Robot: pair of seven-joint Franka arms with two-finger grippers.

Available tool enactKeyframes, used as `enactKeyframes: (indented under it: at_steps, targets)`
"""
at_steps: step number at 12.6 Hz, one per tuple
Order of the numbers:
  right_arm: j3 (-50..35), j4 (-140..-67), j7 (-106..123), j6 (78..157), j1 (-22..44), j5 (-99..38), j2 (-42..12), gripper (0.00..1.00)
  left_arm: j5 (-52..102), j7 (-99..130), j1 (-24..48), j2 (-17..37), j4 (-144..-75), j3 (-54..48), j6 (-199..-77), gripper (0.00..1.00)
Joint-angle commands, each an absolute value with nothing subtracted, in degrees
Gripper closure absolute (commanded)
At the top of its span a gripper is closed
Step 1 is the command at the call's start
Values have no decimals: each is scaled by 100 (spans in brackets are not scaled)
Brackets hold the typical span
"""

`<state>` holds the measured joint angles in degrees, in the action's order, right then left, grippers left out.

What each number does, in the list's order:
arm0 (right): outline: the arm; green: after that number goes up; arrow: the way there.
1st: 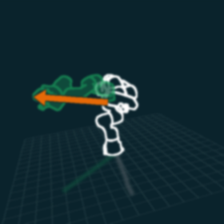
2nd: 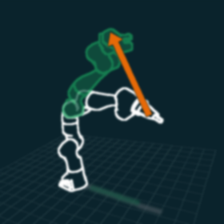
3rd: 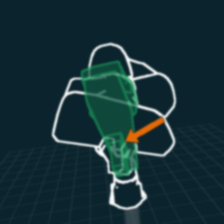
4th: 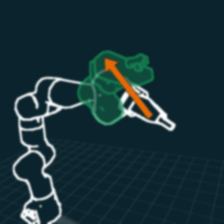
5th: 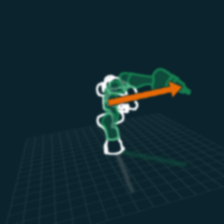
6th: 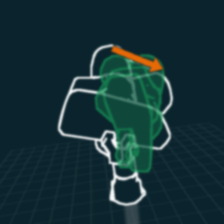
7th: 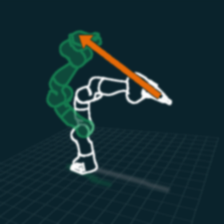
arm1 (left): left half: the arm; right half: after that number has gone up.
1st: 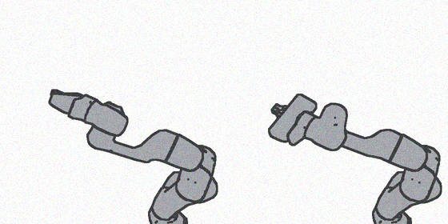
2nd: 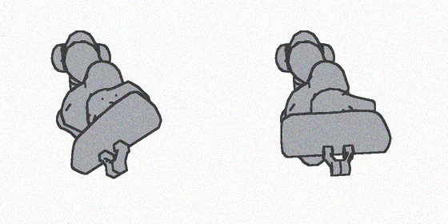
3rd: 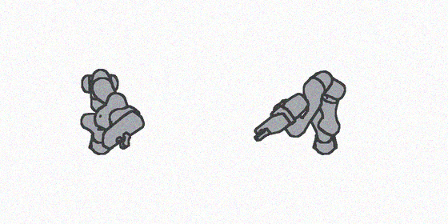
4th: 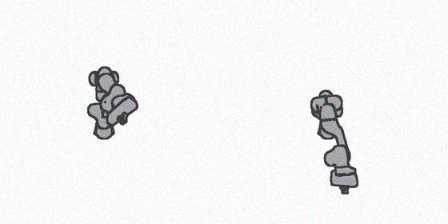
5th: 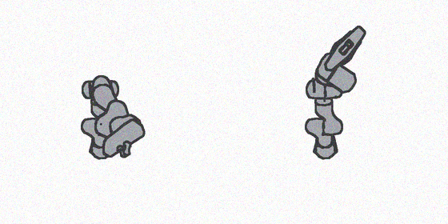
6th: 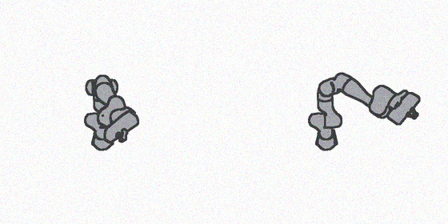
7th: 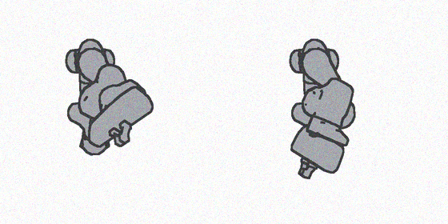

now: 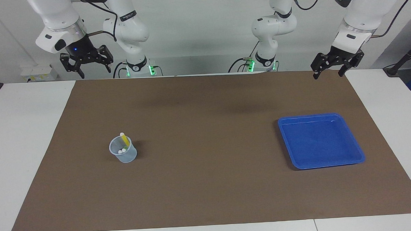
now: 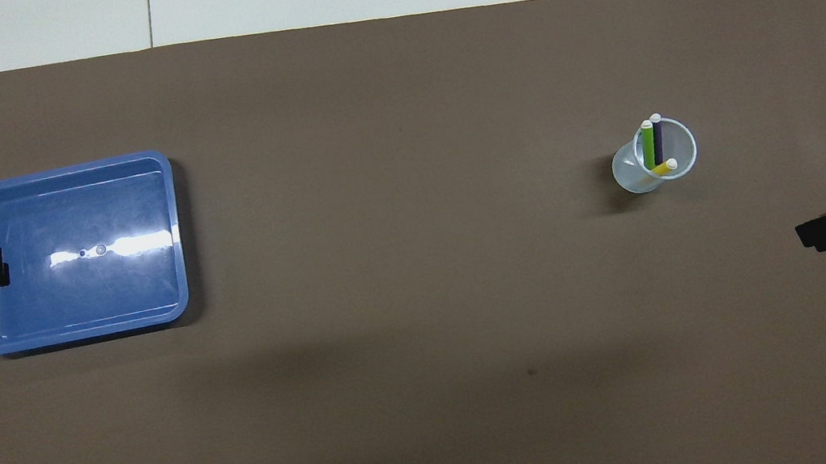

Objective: Transfer and insert pens with both arms

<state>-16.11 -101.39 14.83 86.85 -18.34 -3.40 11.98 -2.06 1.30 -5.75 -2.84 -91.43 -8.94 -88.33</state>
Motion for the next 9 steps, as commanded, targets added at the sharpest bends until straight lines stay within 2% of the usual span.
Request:
enactKeyframes:
  at_steps: [1,9]
  targets:
    - [-1608,-10230,1397,8789,-1863,-457,1301,0,-272,193,-589,-413,-9246,-905,-8798,0]
    - [-1608,-10230,1371,8807,-1863,-457,1292,0,-272,193,-598,-413,-9246,-905,-8798,0]
